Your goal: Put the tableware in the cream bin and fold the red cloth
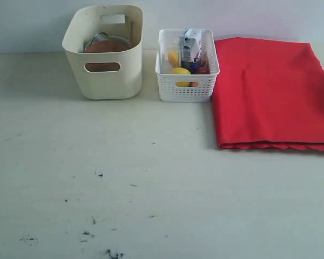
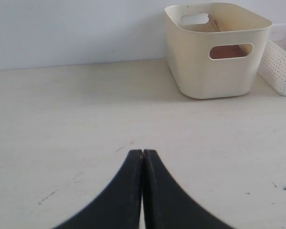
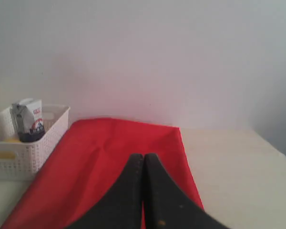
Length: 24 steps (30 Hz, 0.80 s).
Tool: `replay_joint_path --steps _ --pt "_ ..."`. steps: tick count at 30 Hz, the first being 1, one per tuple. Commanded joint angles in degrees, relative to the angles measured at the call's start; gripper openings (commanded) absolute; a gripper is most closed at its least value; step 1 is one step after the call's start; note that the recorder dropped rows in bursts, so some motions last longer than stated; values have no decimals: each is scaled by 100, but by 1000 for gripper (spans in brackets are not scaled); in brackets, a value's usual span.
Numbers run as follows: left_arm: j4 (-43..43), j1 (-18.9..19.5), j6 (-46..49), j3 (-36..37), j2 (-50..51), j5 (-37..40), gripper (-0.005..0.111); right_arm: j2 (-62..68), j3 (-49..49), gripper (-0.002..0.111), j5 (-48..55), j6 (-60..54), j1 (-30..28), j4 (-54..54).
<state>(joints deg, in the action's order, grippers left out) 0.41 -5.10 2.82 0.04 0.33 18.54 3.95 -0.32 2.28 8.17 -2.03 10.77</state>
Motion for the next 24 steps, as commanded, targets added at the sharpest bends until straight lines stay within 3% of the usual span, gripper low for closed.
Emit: replay_joint_path --steps 1,3,24 --pt "-41 12 -8 -4 -33 2 3 -32 32 0 994 -57 -3 -66" --pt "-41 12 -8 -4 -33 2 3 -32 32 0 1387 -55 -3 -66" --pt "-41 12 -8 -4 -33 2 3 -32 32 0 1387 -55 -3 -66"
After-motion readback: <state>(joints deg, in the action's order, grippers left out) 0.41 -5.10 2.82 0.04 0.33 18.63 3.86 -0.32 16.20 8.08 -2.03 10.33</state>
